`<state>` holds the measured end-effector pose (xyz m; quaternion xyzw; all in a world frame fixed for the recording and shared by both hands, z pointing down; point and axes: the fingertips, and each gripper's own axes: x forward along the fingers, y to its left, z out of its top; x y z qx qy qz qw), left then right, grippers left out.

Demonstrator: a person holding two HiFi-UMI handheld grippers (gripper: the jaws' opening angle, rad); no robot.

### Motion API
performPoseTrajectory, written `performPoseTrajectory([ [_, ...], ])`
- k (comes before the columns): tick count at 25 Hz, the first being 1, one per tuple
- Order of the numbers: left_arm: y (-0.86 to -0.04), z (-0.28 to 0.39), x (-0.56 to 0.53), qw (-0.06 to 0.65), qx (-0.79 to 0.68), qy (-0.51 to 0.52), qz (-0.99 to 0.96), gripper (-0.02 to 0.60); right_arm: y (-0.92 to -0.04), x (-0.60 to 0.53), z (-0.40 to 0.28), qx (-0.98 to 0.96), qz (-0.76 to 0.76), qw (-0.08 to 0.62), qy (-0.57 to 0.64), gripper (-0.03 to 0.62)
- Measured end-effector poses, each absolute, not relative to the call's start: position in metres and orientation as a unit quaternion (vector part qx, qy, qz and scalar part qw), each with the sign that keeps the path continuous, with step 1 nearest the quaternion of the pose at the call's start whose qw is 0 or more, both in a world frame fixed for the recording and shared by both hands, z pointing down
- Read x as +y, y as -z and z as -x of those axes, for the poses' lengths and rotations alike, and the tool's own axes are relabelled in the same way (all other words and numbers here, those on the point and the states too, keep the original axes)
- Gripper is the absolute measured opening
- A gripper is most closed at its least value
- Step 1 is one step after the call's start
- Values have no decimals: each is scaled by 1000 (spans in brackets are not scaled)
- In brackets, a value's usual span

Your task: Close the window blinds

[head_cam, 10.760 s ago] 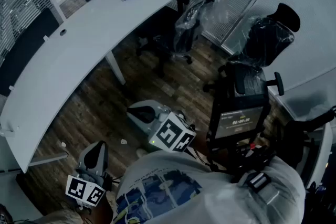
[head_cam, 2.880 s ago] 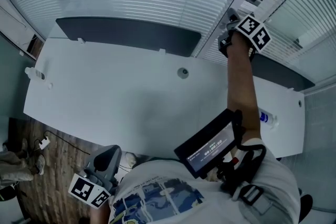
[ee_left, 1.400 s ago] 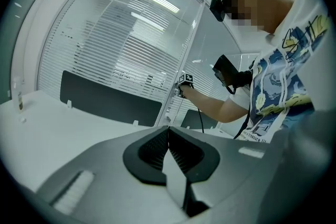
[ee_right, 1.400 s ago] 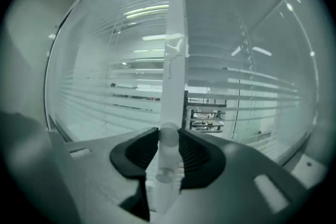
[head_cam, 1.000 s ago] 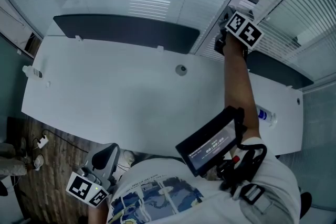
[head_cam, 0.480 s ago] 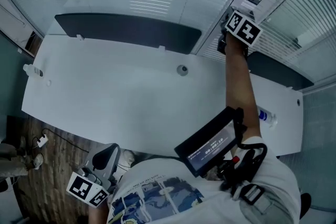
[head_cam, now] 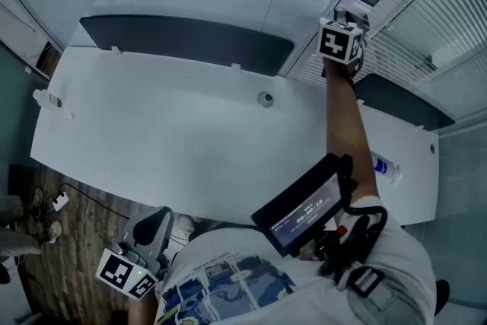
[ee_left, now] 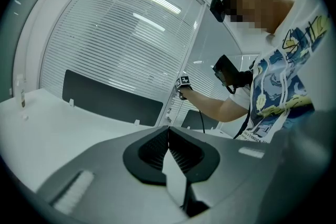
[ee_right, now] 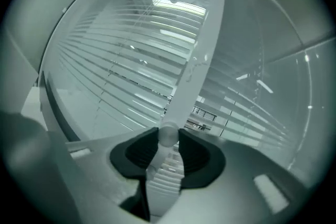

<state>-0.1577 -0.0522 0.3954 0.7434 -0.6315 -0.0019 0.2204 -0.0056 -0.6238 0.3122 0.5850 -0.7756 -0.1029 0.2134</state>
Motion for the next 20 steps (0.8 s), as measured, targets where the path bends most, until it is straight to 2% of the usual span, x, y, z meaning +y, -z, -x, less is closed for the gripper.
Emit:
performPoseTrajectory([
  [8,-394,159,-53,218,-629,2,-746,8,-317,-625,7,-738,-587,275,185,121],
  [14,-394,159,-55,219,-626,1,-748,8,-317,-626,9,-728,-586,287,209,121],
  [17,-393,158,-55,219,-624,2,-750,8,-314,-625,8,-740,-588,267,187,121],
  [20,-388,157,-56,219,-624,2,-750,8,-309,-625,3,-783,-587,189,87,123],
])
